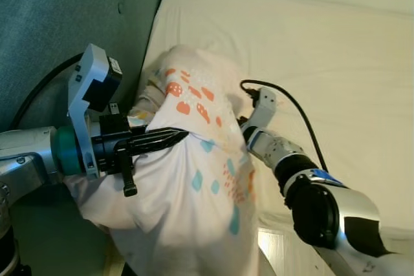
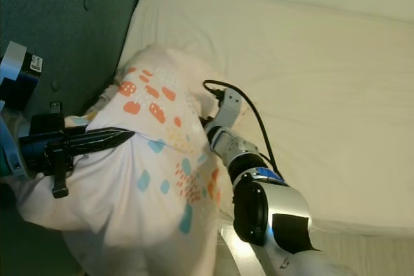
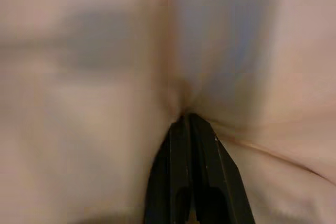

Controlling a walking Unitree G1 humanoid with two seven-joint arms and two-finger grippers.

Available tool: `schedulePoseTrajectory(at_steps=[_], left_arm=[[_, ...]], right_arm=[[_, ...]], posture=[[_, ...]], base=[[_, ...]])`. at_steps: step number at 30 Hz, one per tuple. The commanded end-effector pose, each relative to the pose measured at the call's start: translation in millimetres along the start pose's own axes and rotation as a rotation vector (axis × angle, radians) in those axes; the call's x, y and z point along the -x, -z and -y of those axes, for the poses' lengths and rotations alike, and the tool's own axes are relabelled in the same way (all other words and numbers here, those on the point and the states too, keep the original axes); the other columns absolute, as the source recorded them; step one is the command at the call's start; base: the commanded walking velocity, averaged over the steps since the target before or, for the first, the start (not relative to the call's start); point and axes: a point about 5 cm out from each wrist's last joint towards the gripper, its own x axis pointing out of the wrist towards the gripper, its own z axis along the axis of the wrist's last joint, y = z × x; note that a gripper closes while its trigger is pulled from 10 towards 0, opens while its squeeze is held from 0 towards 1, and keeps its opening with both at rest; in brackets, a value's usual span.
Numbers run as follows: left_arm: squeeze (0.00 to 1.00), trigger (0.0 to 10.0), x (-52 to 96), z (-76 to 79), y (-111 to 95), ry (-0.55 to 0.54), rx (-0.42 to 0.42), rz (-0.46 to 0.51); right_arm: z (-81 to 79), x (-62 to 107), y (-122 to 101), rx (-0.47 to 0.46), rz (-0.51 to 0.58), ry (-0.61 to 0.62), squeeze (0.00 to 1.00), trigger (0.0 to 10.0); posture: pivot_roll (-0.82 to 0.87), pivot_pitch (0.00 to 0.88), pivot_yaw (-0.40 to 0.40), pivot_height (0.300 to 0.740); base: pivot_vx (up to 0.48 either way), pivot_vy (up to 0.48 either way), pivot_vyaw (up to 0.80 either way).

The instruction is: Clean up the room

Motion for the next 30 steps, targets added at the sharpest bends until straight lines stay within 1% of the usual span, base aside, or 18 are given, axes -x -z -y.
schedulePoseTrajectory(at_steps=[1,2,4,6,7,10,13,14,16,18,19,20,22,23,25,28,29,30], left_arm=[[0.00,10.0,-1.6,11.1,-3,0.077,-0.029,0.024],[0.00,10.0,-1.6,11.1,-3,0.077,-0.029,0.024],[0.00,10.0,0.1,13.4,-2,0.084,-0.024,0.018],[0.00,10.0,1.8,14.6,-2,0.087,-0.019,0.010],[0.00,10.0,1.8,14.6,-2,0.087,-0.019,0.010],[0.00,10.0,5.2,15.3,0,0.089,-0.011,-0.006],[0.00,10.0,6.4,14.6,3,0.083,-0.001,-0.021],[0.00,10.0,6.4,14.6,3,0.083,-0.001,-0.021],[0.00,10.0,3.5,10.1,10,0.050,0.026,-0.052],[0.00,10.0,-3.9,2.0,27,-0.015,0.051,-0.126],[0.00,10.0,-12.3,-8.5,45,-0.095,0.076,-0.197],[0.00,10.0,-12.3,-8.5,45,-0.095,0.076,-0.197],[0.00,10.0,-21.6,-21.0,59,-0.173,0.086,-0.248],[0.00,10.0,-21.6,-21.0,59,-0.173,0.086,-0.248],[0.00,10.0,-32.0,-29.4,72,-0.220,0.087,-0.294],[0.00,10.0,-45.6,-34.5,83,-0.241,0.086,-0.315],[0.00,10.0,-45.6,-34.5,83,-0.241,0.086,-0.315],[1.00,10.0,-50.8,-42.9,92,-0.297,0.075,-0.324]], right_arm=[[-25.6,-5.1,-5,0.010,0.024,-0.127,0.00,10.0],[-25.6,-5.1,-5,0.010,0.024,-0.127,0.00,10.0],[-46.9,-5.4,-28,0.037,0.116,-0.239,0.00,10.0],[-58.1,-3.2,-46,0.082,0.199,-0.295,0.00,10.0],[-58.1,-3.2,-46,0.082,0.199,-0.295,0.00,10.0],[-60.0,1.0,-65,0.111,0.293,-0.295,0.00,10.0],[-58.2,3.4,-73,0.111,0.327,-0.290,0.00,10.0],[-58.2,3.4,-73,0.111,0.327,-0.290,0.00,10.0],[-55.6,4.6,-76,0.119,0.334,-0.287,0.00,10.0],[-50.5,4.6,-73,0.125,0.327,-0.266,0.00,10.0],[-43.6,4.0,-66,0.156,0.311,-0.243,0.00,10.0],[-43.6,4.0,-66,0.156,0.311,-0.243,0.00,10.0],[-36.2,3.9,-58,0.158,0.300,-0.229,0.00,10.0],[-36.2,3.9,-58,0.158,0.300,-0.229,0.00,10.0],[-28.7,4.2,-52,0.151,0.294,-0.210,0.00,10.0],[-22.6,4.6,-45,0.145,0.291,-0.203,0.00,10.0],[-22.6,4.6,-45,0.145,0.291,-0.203,0.00,10.0],[-20.1,4.7,-41,0.134,0.291,-0.203,0.00,10.0]], posture=[[0.10,0.305,0.011,0.740],[0.10,0.305,0.011,0.740],[0.10,0.303,0.010,0.740],[0.10,0.305,0.012,0.740],[0.10,0.305,0.012,0.740],[0.10,0.309,0.016,0.740],[0.10,0.308,0.013,0.740],[0.10,0.308,0.013,0.740],[0.10,0.307,0.011,0.740],[0.09,0.311,0.010,0.740],[0.07,0.311,0.010,0.740],[0.07,0.311,0.010,0.740],[0.06,0.311,0.007,0.740],[0.06,0.311,0.007,0.740],[0.06,0.309,0.006,0.740],[0.06,0.308,0.010,0.740],[0.06,0.308,0.010,0.740],[0.05,0.304,0.014,0.740]], base=[[0.000,0.000,0.00],[0.000,0.000,0.00],[0.000,0.000,0.00],[0.000,0.000,0.00],[0.000,0.000,0.00],[0.000,0.000,0.00],[0.000,0.000,0.00],[0.000,0.000,0.00],[0.000,0.000,0.00],[0.000,0.000,0.00],[0.000,0.000,0.00],[0.000,0.000,0.00],[0.000,0.000,0.00],[0.000,0.000,0.00],[0.000,0.000,0.00],[0.000,0.000,0.00],[0.000,0.000,0.00],[0.000,0.000,0.00]])
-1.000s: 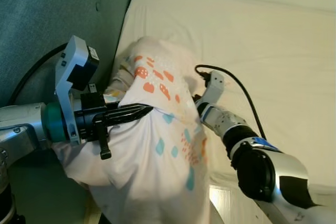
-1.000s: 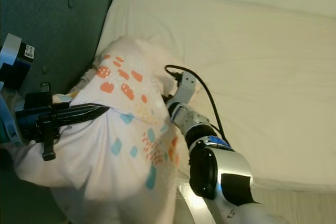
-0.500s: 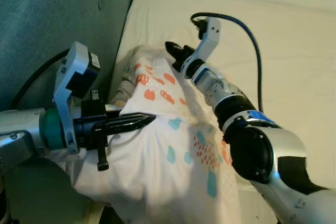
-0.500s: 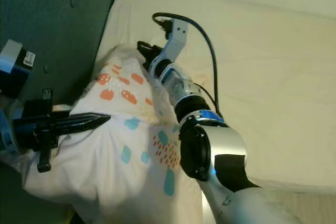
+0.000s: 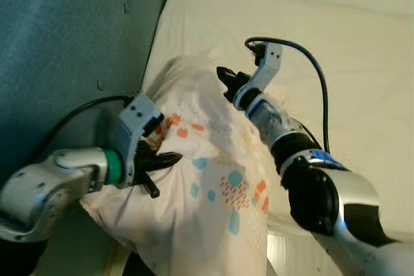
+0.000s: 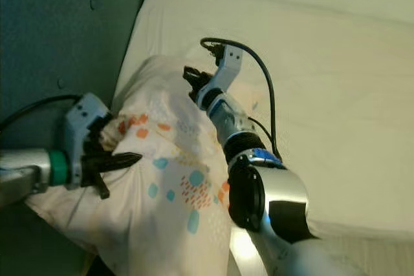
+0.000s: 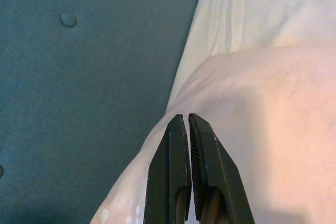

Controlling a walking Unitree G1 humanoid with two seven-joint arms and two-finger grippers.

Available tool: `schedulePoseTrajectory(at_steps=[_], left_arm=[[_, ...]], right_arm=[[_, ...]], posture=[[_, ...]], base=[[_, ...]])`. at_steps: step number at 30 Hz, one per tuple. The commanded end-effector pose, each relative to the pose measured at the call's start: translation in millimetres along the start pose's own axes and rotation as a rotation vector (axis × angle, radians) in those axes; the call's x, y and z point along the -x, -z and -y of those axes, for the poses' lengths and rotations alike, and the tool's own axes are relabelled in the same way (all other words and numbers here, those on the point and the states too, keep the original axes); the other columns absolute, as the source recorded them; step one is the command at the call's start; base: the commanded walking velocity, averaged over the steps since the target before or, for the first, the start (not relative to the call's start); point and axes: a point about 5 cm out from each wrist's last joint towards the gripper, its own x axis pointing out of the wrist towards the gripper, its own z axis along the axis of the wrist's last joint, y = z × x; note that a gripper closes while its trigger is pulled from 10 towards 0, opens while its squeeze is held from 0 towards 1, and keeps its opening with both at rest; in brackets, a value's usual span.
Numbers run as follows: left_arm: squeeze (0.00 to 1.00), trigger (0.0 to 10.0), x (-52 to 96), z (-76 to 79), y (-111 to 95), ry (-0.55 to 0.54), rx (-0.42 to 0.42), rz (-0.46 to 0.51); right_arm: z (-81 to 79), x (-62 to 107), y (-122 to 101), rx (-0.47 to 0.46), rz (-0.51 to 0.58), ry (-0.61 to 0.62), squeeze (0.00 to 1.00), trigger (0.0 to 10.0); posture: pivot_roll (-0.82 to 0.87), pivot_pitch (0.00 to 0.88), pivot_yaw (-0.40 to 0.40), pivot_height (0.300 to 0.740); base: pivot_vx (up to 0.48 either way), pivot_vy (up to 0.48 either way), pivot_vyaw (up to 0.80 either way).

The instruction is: Clean up the room

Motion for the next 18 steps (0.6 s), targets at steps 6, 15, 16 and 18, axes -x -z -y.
schedulePoseTrajectory(at_steps=[6,15,16,18], left_arm=[[1.00,10.0,-6.4,-9.5,10,-0.079,-0.046,-0.016],[1.00,10.0,27.3,-20.9,-25,-0.117,-0.024,0.247],[1.00,10.0,27.3,-20.9,-25,-0.117,-0.024,0.247],[1.00,10.0,32.5,-21.7,-29,-0.119,-0.044,0.269]], right_arm=[[7.5,7.1,12,0.000,0.001,0.008,0.00,10.0],[31.9,24.9,21,0.053,0.064,0.176,0.00,10.0],[31.9,24.9,21,0.053,0.064,0.176,0.00,10.0],[49.5,36.4,29,0.024,0.067,0.335,0.00,10.0]], posture=[[0.04,0.304,0.014,0.740],[0.05,0.306,0.019,0.740],[0.05,0.306,0.019,0.740],[0.05,0.308,0.018,0.740]], base=[[0.000,0.000,0.00],[0.000,0.000,0.00],[0.000,0.000,0.00],[0.000,0.000,0.00]])
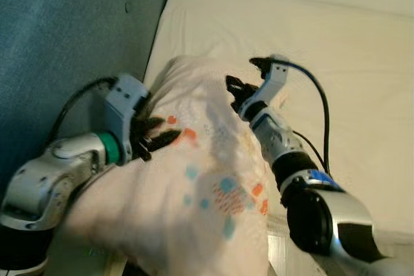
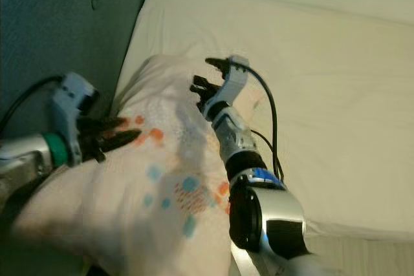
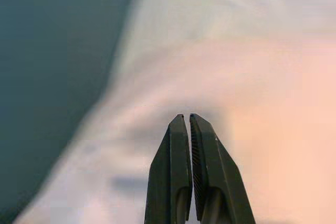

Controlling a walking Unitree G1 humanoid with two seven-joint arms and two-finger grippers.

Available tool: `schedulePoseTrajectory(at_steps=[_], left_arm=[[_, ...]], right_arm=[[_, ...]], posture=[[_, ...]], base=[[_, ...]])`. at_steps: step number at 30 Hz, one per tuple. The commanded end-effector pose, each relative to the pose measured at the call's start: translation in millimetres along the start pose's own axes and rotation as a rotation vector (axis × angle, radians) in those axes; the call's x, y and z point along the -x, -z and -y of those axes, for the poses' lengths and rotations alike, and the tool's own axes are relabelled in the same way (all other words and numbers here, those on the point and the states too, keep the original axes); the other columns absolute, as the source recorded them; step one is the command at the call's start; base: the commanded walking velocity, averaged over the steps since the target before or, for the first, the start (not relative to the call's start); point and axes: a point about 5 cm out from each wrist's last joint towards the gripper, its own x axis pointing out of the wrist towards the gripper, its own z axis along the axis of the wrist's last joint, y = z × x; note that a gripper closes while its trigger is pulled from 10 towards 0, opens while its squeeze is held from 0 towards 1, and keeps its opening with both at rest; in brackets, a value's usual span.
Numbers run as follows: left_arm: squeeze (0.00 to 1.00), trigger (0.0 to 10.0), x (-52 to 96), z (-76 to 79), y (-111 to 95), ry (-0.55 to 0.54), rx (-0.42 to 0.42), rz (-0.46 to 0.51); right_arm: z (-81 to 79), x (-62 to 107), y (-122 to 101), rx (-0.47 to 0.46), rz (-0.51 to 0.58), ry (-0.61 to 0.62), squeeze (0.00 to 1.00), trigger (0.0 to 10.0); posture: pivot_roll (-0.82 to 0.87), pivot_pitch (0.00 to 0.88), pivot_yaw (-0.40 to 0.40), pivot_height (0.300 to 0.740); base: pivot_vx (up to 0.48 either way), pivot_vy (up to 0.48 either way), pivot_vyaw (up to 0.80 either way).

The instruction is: Clean up the room

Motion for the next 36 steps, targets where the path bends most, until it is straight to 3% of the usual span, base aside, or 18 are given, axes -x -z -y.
schedulePoseTrajectory(at_steps=[1,3,4,10,16,17,18,22,26,31,36], left_arm=[[0.22,10.0,4.7,3.7,-3,0.035,-0.032,0.009],[0.22,10.0,5.3,5.6,-4,0.051,-0.047,0.009],[0.00,10.0,3.3,6.7,-5,0.043,-0.075,0.018],[0.00,10.0,-8.5,9.4,1,-0.015,-0.161,0.019],[0.00,10.0,-11.7,14.5,4,-0.011,-0.153,0.025],[0.00,10.0,-12.5,13.7,5,-0.022,-0.144,0.027],[0.00,10.0,-12.9,12.8,6,-0.032,-0.139,0.028],[0.00,10.0,-13.8,8.8,8,-0.060,-0.137,0.027],[0.00,10.0,-14.8,4.3,11,-0.101,-0.147,0.025],[0.00,10.0,-15.1,1.1,16,-0.132,-0.144,0.014],[0.00,10.0,-15.9,0.6,18,-0.139,-0.142,0.011]], right_arm=[[23.2,12.1,16,-0.036,-0.017,0.166,0.00,10.0],[31.3,16.9,20,-0.045,-0.020,0.221,0.00,10.0],[38.1,23.5,27,-0.026,-0.019,0.254,0.00,10.0],[42.5,40.8,46,-0.025,-0.013,0.257,0.00,10.0],[47.4,51.3,49,-0.025,0.024,0.286,0.00,10.0],[49.4,55.2,50,-0.019,0.024,0.293,0.71,10.0],[50.7,57.6,53,-0.021,0.018,0.293,1.00,10.0],[58.8,64.0,71,-0.152,-0.071,0.291,1.00,10.0],[71.0,73.5,85,-0.221,-0.147,0.344,1.00,10.0],[82.1,89.3,103,-0.200,-0.255,0.423,1.00,10.0],[83.5,98.1,107,-0.127,-0.264,0.458,1.00,10.0]], posture=[[0.05,0.309,0.015,0.740],[0.05,0.309,0.015,0.740],[0.05,0.306,0.013,0.740],[0.04,0.303,0.008,0.740],[0.03,0.299,0.004,0.740],[0.03,0.297,0.005,0.740],[0.03,0.297,0.005,0.740],[0.04,0.296,0.007,0.740],[0.04,0.294,0.007,0.740],[0.04,0.284,0.002,0.740],[0.04,0.282,0.000,0.740]], base=[[0.000,0.000,0.00],[0.000,0.000,0.00],[0.000,0.000,0.00],[0.000,0.000,0.00],[0.000,0.000,0.00],[0.000,0.000,0.00],[0.000,0.000,0.00],[0.000,0.000,0.00],[0.000,0.000,0.00],[0.000,0.000,0.00],[0.000,0.000,0.00]])
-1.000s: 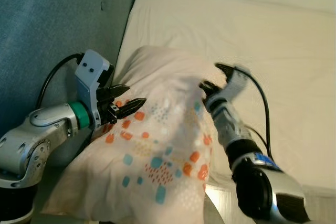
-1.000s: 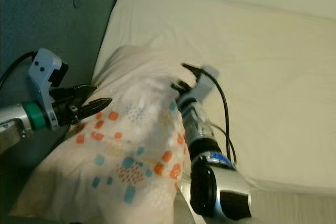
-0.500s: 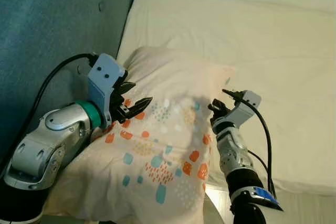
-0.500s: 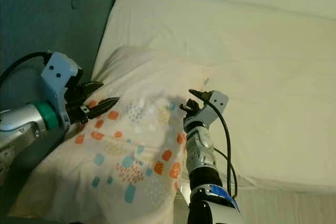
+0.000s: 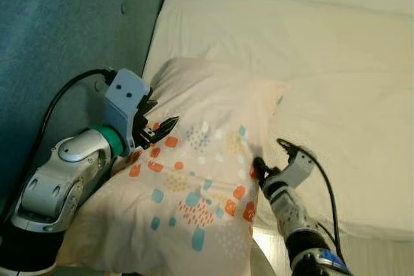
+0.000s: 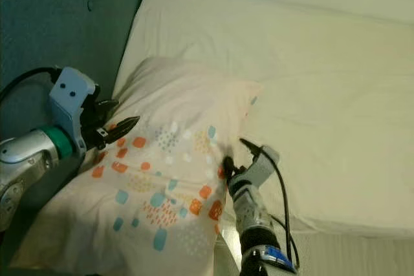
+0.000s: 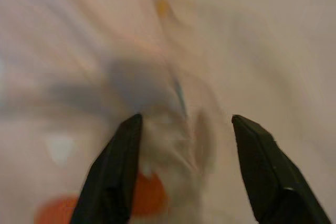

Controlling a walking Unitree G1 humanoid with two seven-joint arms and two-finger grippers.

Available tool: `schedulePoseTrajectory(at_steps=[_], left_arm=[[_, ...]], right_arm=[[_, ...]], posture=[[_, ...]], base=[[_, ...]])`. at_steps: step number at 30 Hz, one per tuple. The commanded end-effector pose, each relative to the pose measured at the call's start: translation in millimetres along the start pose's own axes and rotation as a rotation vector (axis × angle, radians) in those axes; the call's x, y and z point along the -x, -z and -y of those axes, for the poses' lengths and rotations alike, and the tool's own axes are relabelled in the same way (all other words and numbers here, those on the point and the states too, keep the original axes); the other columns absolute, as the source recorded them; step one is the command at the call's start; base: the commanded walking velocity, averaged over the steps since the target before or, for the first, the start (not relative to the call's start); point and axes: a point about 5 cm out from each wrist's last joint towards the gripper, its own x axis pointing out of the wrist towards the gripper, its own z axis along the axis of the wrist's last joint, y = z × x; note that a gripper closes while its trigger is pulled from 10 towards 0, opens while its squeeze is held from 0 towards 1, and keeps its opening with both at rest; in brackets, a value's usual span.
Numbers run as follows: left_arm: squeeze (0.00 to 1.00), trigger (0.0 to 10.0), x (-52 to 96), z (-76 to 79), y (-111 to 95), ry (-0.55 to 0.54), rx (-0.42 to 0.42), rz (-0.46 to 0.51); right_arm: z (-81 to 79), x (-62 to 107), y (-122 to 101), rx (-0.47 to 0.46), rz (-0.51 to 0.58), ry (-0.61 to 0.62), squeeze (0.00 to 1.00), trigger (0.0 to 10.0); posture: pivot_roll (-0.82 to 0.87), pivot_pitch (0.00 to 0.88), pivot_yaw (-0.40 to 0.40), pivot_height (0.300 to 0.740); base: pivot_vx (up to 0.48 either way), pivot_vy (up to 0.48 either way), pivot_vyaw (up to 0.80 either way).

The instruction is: Clean up the room

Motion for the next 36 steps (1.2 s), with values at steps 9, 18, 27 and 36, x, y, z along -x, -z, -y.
schedulePoseTrajectory(at_steps=[9,18,27,36], left_arm=[[0.00,10.0,-2.0,-0.6,6,-0.009,0.005,-0.015],[0.00,10.0,1.3,-4.5,3,-0.028,0.006,-0.009],[0.00,10.0,3.2,-6.3,0,-0.032,0.005,-0.009],[0.00,10.0,8.0,-11.1,-8,-0.050,0.006,0.001]], right_arm=[[-0.1,0.4,14,-0.020,-0.085,-0.066,1.00,10.0],[-0.3,2.4,36,-0.098,-0.277,-0.128,0.00,10.0],[-3.4,8.2,54,-0.052,-0.431,-0.196,0.00,10.0],[-19.3,-0.7,37,-0.079,-0.420,-0.268,0.00,3.4]], posture=[[0.05,0.291,0.016,0.740],[0.08,0.303,0.022,0.740],[0.10,0.311,0.035,0.740],[0.15,0.325,0.051,0.740]], base=[[0.000,0.000,0.00],[0.000,0.000,0.00],[0.000,0.000,0.00],[0.000,0.000,0.00]])
